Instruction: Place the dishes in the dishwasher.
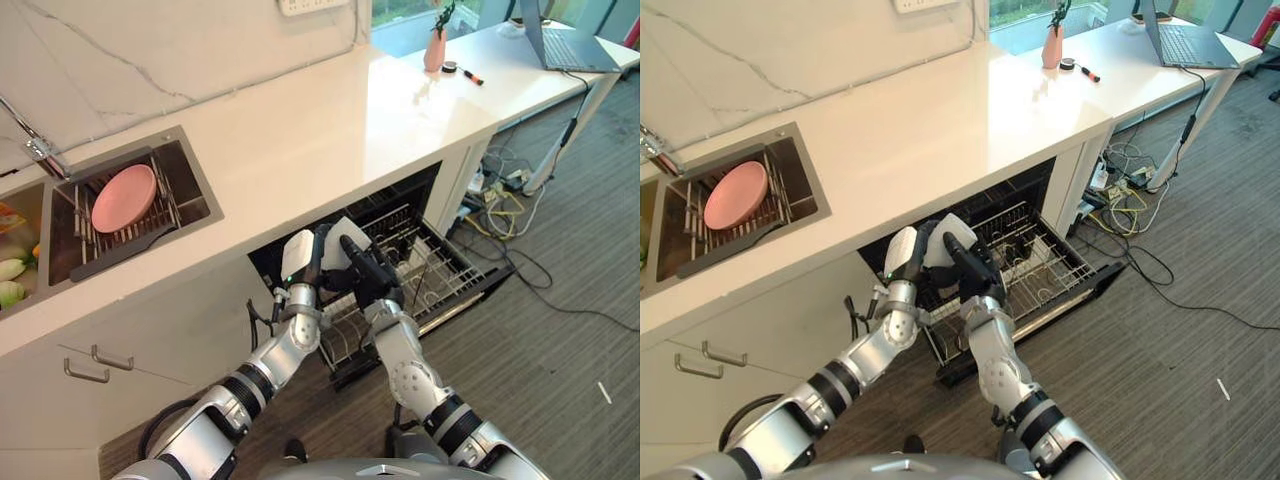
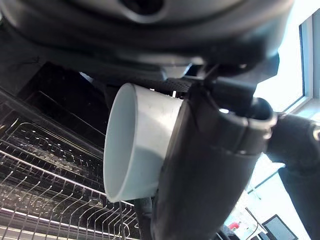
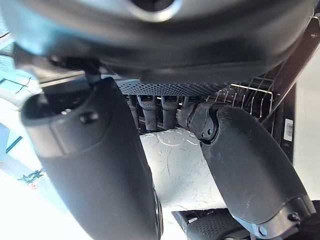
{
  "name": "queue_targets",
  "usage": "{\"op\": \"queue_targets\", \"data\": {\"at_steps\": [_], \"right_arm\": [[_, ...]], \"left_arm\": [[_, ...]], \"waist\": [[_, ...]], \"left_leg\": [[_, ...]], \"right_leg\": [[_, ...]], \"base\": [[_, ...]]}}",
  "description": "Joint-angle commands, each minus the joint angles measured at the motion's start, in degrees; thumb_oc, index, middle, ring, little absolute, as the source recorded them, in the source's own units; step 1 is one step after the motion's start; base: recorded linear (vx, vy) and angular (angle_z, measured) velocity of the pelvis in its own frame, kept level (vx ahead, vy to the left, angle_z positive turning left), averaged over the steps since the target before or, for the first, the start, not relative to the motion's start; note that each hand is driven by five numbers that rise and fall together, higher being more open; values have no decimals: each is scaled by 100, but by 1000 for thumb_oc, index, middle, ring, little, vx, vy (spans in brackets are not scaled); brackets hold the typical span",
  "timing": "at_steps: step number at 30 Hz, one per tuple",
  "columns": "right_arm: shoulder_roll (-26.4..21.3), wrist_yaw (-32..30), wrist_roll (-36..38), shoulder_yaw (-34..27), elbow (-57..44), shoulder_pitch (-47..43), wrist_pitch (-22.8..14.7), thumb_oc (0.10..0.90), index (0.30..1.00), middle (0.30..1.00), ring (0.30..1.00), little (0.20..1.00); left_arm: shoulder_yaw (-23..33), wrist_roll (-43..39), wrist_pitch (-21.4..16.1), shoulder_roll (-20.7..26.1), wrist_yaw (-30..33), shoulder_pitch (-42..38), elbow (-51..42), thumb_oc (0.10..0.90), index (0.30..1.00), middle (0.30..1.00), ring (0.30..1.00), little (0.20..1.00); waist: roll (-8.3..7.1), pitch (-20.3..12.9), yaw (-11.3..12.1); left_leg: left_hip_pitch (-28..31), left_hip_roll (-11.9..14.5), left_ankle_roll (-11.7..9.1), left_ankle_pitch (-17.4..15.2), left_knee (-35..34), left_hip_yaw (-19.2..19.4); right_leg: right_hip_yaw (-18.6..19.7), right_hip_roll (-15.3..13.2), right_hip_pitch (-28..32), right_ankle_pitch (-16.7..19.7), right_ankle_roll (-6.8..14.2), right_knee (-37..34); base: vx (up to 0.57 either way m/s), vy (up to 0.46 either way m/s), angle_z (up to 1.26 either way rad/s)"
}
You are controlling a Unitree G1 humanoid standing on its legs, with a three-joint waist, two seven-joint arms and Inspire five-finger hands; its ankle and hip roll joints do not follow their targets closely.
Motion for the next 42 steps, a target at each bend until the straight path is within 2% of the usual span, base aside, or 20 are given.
{"op": "queue_targets", "data": {"at_steps": [1, 2, 3, 4, 5, 11, 17, 18, 19, 20, 27, 30, 34, 35, 37, 38, 42], "right_arm": [[1135, 382, 70, 264, 58, -1308, -69, 800, 900, 900, 900, 900], [1131, 374, 48, 256, 93, -1346, -74, 800, 900, 900, 900, 900], [1141, 388, 42, 218, 124, -1388, -77, 739, 808, 808, 808, 808], [1142, 390, 43, 215, 127, -1391, -77, 593, 589, 589, 589, 589], [1148, 465, 14, 170, 190, -1451, -70, 400, 300, 300, 300, 300], [1089, 687, -124, 95, 268, -1498, -116, 400, 300, 300, 300, 300], [1135, 631, -230, -167, 267, -1562, -406, 400, 300, 300, 300, 300], [1136, 625, -234, -168, 265, -1562, -407, 400, 300, 300, 300, 300], [1152, 571, -282, -214, 251, -1594, -462, 400, 300, 300, 300, 300], [1171, 479, -380, -303, 182, -1652, -551, 400, 300, 300, 300, 300], [1090, 204, -711, -638, -34, -1722, -826, 400, 300, 300, 300, 300], [975, -69, -907, -958, -116, -1673, -844, 400, 300, 300, 300, 300], [876, -625, -1090, -1419, -366, -1645, -850, 400, 300, 300, 300, 300], [746, -810, -1402, -1634, -335, -1677, -753, 400, 300, 300, 300, 300], [679, -884, -1568, -1713, -295, -1669, -681, 400, 300, 300, 300, 300], [533, -974, -1863, -1833, -184, -1663, -512, 400, 300, 300, 300, 300], [308, -1058, -2373, -1959, 26, -1627, -265, 400, 300, 300, 300, 300]], "left_arm": [[-954, 386, -969, -590, -145, -1278, -336, 400, 300, 300, 300, 300], [-987, 354, -999, -595, -189, -1282, -376, 400, 300, 300, 300, 300], [-1006, 276, -1038, -611, -246, -1285, -407, 400, 300, 300, 300, 300], [-1006, 274, -1039, -610, -247, -1287, -407, 400, 300, 300, 300, 300], [-1036, 175, -1087, -627, -355, -1306, -465, 400, 300, 300, 300, 300], [-1134, -56, -1217, -641, -612, -1326, -564, 400, 300, 300, 300, 300], [-1268, -314, -1284, -606, -890, -1263, -772, 400, 300, 300, 300, 300], [-1270, -314, -1284, -606, -890, -1264, -771, 439, 359, 359, 359, 359], [-1298, -310, -1278, -607, -908, -1275, -744, 579, 568, 568, 568, 568], [-1323, -295, -1262, -604, -919, -1287, -694, 800, 900, 900, 900, 900], [-1371, -223, -1194, -555, -1076, -1297, -565, 800, 900, 900, 900, 900], [-1447, -486, -1031, -482, -1647, -1204, -452, 800, 900, 900, 900, 900], [-1348, -787, -797, 111, -2392, -982, -1128, 800, 900, 900, 900, 900], [-1162, -910, -847, 394, -2625, -839, -1463, 800, 900, 900, 900, 900], [-1020, -993, -864, 557, -2731, -744, -1635, 800, 900, 900, 900, 900], [-838, -1003, -908, 775, -2820, -588, -1822, 800, 900, 900, 900, 900], [-652, -756, -940, 917, -2851, -324, -1812, 800, 900, 900, 900, 900]], "waist": [[-490, -102, 36], [-487, -102, 38], [-480, -107, 33], [-481, -106, 34], [-479, -104, 34], [-472, -112, 24], [-443, -94, 6], [-444, -94, 8], [-438, -92, 4], [-420, -90, -5], [-357, -92, -26], [-305, -91, -57], [-205, -121, -24], [-179, -138, 16], [-177, -131, 32], [-171, -131, 75], [-184, -123, 115]], "left_leg": [[218, -110, -407, -322, -128, -108], [220, -110, -405, -325, -128, -113], [219, -114, -404, -324, -128, -122], [219, -114, -404, -324, -128, -123], [221, -114, -404, -325, -128, -131], [222, -111, -394, -337, -128, -130], [233, -107, -386, -344, -128, -136], [232, -107, -386, -344, -128, -137], [235, -105, -385, -343, -128, -136], [236, -109, -382, -342, -128, -137], [282, -116, -367, -370, -128, -138], [309, -120, -364, -378, -128, -134], [361, -104, -381, -396, -128, -118], [380, -101, -389, -399, -128, -126], [386, -95, -392, -395, -128, -135], [393, -88, -394, -392, -128, -159], [412, -75, -399, -393, -128, -177]], "right_leg": [[-118, -317, 1318, 913, 677, -2179], [-117, -316, 1321, 909, 679, -2179], [-124, -314, 1322, 905, 681, -2179], [-124, -314, 1322, 905, 681, -2179], [-137, -310, 1320, 898, 684, -2179], [-143, -311, 1337, 883, 681, -2179], [-152, -311, 1323, 868, 691, -2179], [-152, -311, 1323, 868, 691, -2179], [-159, -314, 1323, 863, 691, -2179], [-162, -317, 1321, 859, 691, -2179], [-183, -319, 1358, 837, 696, -2179], [-178, -319, 1370, 836, 696, -2179], [-196, -312, 1401, 793, 701, -2179], [-212, -304, 1426, 765, 694, -2179], [-225, -300, 1441, 756, 687, -2179], [-246, -290, 1458, 739, 674, -2179], [-269, -273, 1497, 711, 649, -2179]], "base": [[0, 0, 0], [0, 0, 0], [0, 0, 0], [0, 0, 0], [0, 0, 0], [0, 0, 0], [0, 0, 0], [0, 0, 0], [0, 0, 0], [0, 0, 0], [-2, 3, 5], [0, 0, 0], [0, 0, 0], [0, 0, 0], [11, -16, 9], [12, -25, 12], [8, -14, 5]]}}
